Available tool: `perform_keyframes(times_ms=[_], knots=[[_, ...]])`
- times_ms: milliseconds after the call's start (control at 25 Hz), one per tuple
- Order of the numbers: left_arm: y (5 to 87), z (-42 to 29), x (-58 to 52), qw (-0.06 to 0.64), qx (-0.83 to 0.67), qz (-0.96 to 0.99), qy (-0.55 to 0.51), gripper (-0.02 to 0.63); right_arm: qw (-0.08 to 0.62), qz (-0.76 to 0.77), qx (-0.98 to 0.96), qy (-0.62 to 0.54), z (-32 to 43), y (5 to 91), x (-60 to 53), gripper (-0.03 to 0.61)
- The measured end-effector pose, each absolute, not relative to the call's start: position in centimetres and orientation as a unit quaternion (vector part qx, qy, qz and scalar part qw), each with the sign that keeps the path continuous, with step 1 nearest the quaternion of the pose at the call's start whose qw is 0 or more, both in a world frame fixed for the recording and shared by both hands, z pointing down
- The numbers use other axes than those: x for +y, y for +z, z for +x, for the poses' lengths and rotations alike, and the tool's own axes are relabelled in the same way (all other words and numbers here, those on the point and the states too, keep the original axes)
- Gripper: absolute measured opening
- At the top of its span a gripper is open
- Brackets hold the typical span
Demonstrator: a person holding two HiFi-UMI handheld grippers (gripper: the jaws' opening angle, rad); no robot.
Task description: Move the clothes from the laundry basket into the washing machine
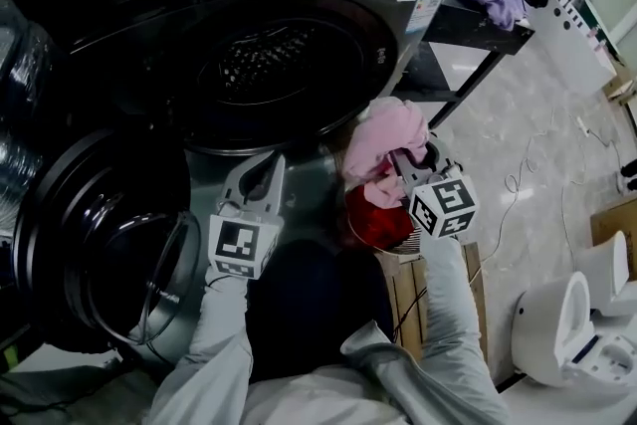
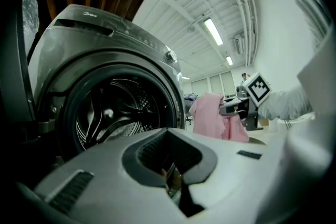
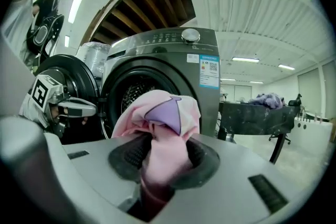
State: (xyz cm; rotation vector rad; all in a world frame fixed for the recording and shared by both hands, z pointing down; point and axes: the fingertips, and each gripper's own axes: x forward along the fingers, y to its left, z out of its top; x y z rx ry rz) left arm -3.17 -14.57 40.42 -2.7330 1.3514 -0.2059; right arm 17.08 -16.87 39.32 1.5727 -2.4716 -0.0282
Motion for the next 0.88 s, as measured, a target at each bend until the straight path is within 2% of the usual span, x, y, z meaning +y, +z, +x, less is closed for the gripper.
perform_keyframes(times_ms=[440,880], knots=[[40.3,-7.4,-13.8,0.036,0.49,-0.868,-0.069,0.02,0.067,0.478,-0.875,-0.045,9.1,36.7,-19.2,0.115],[43.0,-9.5,-14.9,0.008,0.51,-0.858,-0.062,0.02,0.058,0.449,-0.891,-0.044,0.1,40.3,-27.3,0.115]])
